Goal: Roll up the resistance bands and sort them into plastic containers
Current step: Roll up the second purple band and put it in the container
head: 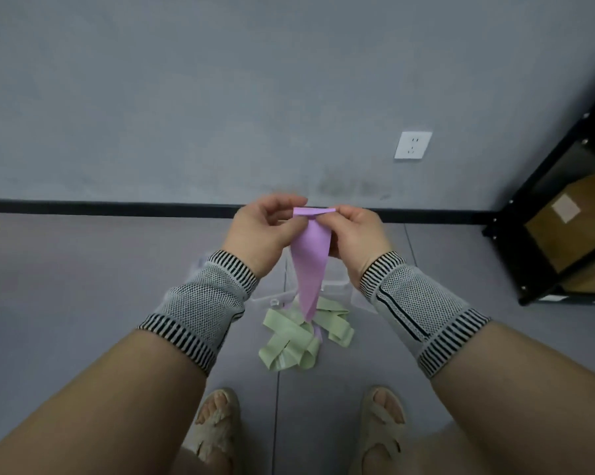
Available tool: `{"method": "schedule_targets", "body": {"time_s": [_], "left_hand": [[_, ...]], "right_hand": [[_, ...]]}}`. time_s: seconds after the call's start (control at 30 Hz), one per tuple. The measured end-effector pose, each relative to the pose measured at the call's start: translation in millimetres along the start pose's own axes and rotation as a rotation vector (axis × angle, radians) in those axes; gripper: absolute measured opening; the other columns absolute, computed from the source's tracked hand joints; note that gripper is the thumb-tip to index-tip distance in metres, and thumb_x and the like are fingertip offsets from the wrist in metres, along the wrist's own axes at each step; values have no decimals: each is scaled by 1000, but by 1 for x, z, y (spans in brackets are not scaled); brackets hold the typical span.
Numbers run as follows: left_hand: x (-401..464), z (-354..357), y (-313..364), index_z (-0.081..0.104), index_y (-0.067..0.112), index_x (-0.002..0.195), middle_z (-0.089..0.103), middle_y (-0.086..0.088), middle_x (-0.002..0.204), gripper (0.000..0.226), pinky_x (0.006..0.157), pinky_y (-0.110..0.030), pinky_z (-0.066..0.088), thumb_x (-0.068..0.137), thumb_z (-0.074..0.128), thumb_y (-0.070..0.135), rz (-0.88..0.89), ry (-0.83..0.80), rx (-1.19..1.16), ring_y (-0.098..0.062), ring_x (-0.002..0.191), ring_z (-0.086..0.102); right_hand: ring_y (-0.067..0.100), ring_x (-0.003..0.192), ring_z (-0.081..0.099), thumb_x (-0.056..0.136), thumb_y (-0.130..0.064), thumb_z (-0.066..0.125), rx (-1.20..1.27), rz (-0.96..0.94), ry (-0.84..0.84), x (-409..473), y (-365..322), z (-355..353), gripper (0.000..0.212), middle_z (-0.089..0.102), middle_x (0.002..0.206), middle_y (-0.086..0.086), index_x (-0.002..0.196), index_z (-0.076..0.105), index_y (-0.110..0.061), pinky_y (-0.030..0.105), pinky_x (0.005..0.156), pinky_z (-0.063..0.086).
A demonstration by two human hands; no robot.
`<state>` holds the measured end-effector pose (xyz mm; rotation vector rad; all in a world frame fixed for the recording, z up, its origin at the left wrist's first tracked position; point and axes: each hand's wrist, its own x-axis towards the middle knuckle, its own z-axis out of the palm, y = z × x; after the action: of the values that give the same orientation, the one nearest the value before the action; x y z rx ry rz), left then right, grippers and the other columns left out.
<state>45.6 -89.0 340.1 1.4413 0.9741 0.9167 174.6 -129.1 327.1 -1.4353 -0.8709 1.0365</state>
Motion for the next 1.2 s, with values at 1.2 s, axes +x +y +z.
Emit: {"method": "schedule_targets", "body": {"time_s": [1.2], "left_hand": [[-7,-8,-28,67,7,88,58,17,49,8,49,-6,37,90,59,8,-56,-85,49,6,47,51]], "right_hand": [[25,78,66,83,-5,66,-143,-171,-2,0,19,-1,18,69,79,7,73,66,-20,48,80,56]]}}
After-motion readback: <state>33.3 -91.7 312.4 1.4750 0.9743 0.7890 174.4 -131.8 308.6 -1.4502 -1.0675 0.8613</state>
